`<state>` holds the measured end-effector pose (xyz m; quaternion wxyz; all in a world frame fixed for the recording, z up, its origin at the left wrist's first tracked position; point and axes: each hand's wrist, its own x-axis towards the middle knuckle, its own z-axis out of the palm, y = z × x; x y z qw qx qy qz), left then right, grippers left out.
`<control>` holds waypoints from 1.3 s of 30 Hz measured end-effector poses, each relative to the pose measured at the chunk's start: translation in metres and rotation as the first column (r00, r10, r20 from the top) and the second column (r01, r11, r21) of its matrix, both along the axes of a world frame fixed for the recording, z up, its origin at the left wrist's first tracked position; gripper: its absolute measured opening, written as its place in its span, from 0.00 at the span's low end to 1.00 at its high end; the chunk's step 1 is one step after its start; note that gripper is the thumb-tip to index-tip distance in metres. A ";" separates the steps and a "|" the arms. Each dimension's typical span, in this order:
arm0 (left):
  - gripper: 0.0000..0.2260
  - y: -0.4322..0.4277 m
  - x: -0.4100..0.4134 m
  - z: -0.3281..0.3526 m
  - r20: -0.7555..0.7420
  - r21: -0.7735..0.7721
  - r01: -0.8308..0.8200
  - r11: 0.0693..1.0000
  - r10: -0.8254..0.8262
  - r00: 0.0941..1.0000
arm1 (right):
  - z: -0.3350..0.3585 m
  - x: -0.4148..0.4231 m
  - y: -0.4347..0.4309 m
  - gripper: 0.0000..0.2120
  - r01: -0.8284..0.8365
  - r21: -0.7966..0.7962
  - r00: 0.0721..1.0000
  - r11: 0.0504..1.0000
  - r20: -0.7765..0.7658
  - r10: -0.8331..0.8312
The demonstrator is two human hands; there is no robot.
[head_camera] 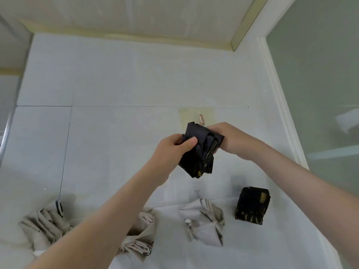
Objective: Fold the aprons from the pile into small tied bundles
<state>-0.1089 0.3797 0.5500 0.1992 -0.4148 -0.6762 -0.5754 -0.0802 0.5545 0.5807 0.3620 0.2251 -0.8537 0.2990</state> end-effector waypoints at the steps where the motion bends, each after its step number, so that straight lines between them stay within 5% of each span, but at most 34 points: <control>1: 0.05 0.005 -0.006 0.011 -0.019 0.004 -0.019 1.000 0.019 1.000 | 0.010 -0.007 0.004 0.11 0.015 -0.005 0.999 1.000 -0.043 -0.015; 8: 0.07 0.042 -0.053 0.083 -0.105 0.104 -0.131 0.986 0.142 0.984 | 0.084 -0.052 0.023 0.09 0.070 -0.074 0.971 0.995 -0.222 -0.085; 11: 0.08 0.059 -0.072 0.095 -0.070 0.144 -0.171 0.975 0.183 0.981 | 0.104 -0.065 0.027 0.15 0.135 -0.035 0.963 0.990 -0.231 -0.140; 24: 0.19 0.087 -0.098 0.103 -0.001 0.065 -0.462 0.885 0.463 0.886 | 0.105 -0.108 0.050 0.09 0.005 -0.311 0.998 0.950 0.054 0.013; 29: 0.22 0.093 -0.093 0.079 -0.141 0.117 -0.635 0.763 0.646 0.750 | 0.080 -0.107 0.048 0.10 -0.107 -0.365 0.993 0.925 -0.080 0.083; 32: 0.22 0.090 -0.088 0.057 -0.183 0.116 -0.597 0.794 0.608 0.773 | 0.051 -0.115 0.050 0.13 -0.087 -0.493 0.979 0.866 -0.203 -0.017; 39: 0.17 0.081 -0.062 0.043 -0.129 0.175 -0.560 0.810 0.582 0.803 | 0.016 -0.100 0.051 0.13 0.002 -0.501 0.915 0.865 -0.348 -0.204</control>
